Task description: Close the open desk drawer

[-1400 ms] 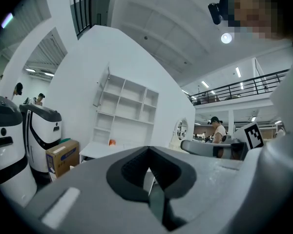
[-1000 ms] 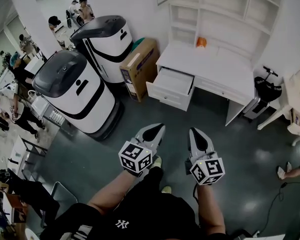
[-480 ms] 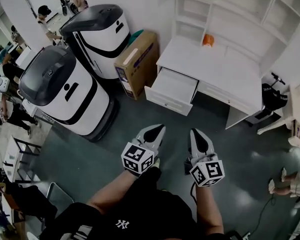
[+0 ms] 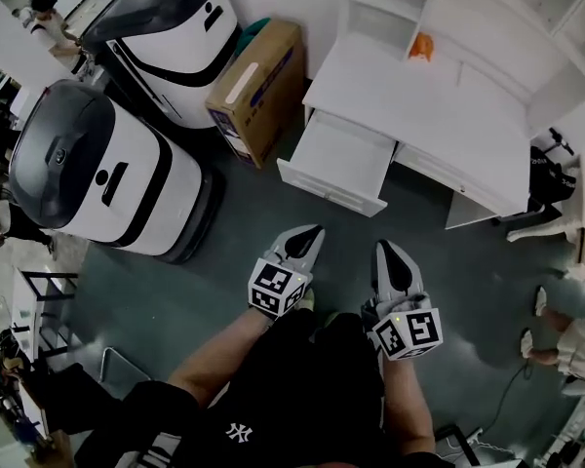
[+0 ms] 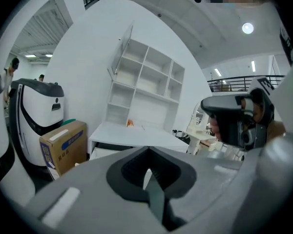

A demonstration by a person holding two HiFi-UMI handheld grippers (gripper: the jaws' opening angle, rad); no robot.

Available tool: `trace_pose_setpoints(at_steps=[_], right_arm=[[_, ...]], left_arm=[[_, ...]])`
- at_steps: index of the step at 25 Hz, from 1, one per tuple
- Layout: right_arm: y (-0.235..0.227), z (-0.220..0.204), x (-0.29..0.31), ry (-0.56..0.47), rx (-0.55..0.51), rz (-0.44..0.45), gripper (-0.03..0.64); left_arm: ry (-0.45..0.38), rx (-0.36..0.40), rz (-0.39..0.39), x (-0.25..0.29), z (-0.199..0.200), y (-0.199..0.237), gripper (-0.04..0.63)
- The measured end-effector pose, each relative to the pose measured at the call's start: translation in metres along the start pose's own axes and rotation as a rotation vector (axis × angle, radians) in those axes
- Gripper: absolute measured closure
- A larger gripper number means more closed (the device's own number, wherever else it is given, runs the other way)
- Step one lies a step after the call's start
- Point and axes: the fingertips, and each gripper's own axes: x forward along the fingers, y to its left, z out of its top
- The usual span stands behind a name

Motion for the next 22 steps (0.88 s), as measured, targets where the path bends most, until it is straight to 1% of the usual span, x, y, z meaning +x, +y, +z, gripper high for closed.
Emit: trace_pose_setpoints(at_steps=[4, 8, 12, 15, 19, 22], right_arm=[[-0.021, -0.007, 0.023, 0.019, 0.011, -0.005, 0.597], [-0.043, -0.022, 0.051, 0.047, 0.025, 0.005, 0.595], [-0.067, -0.037, 0.082, 0.081, 0.022, 0.044, 0.595], [-0.09, -0.056, 0.109, 0.12, 0.009, 0.075, 0.595], [-0.113, -0.082, 0.139, 0.168, -0.009, 0.105, 0.594], [-0.124, -0.097, 0.151, 0.188, -0.005, 0.126, 0.594]], left_arm=[[0.058, -0.028, 0.016, 0.031, -0.033, 0.025, 0.595], [0.086, -0.048, 0.026, 0.06, -0.057, 0.044, 0.595], [0.1, -0.058, 0.052, 0.093, -0.078, 0.063, 0.595], [0.115, -0.078, 0.08, 0.117, -0.099, 0.082, 0.592], [0.134, -0.093, 0.106, 0.146, -0.129, 0.106, 0.575], [0.166, -0.092, 0.116, 0.166, -0.159, 0.118, 0.555]])
